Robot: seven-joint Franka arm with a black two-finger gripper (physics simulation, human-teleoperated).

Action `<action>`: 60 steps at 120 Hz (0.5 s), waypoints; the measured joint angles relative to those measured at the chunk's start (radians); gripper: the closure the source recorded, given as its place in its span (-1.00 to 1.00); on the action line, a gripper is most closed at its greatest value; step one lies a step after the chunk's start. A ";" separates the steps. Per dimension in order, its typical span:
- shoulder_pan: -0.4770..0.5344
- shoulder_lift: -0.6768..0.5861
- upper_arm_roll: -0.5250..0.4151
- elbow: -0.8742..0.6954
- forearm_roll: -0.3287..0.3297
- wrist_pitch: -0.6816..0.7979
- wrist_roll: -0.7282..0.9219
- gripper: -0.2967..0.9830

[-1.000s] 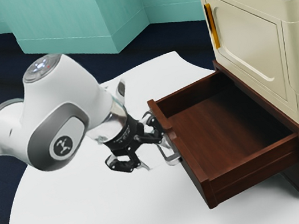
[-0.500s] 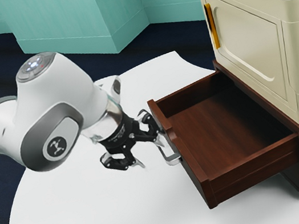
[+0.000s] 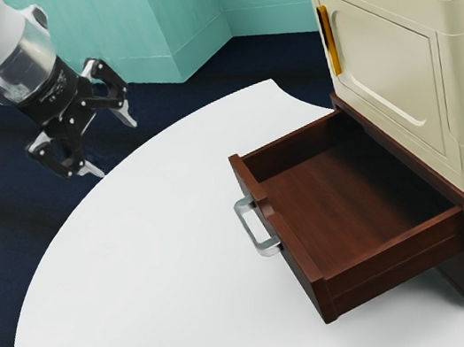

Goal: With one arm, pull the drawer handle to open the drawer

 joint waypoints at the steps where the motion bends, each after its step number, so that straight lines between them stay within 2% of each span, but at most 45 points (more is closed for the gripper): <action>1: 0.004 0.001 -0.001 -0.003 0.001 -0.012 -0.003 -0.37; 11: 0.056 0.003 -0.055 -0.028 0.024 -0.093 -0.035 -0.42; 23: 0.112 0.004 -0.077 -0.066 0.016 -0.134 -0.067 -0.46; 42: 0.133 0.004 -0.105 -0.100 -0.047 -0.161 -0.108 -0.50; 60: 0.134 0.002 -0.108 -0.123 -0.069 -0.173 -0.138 -0.52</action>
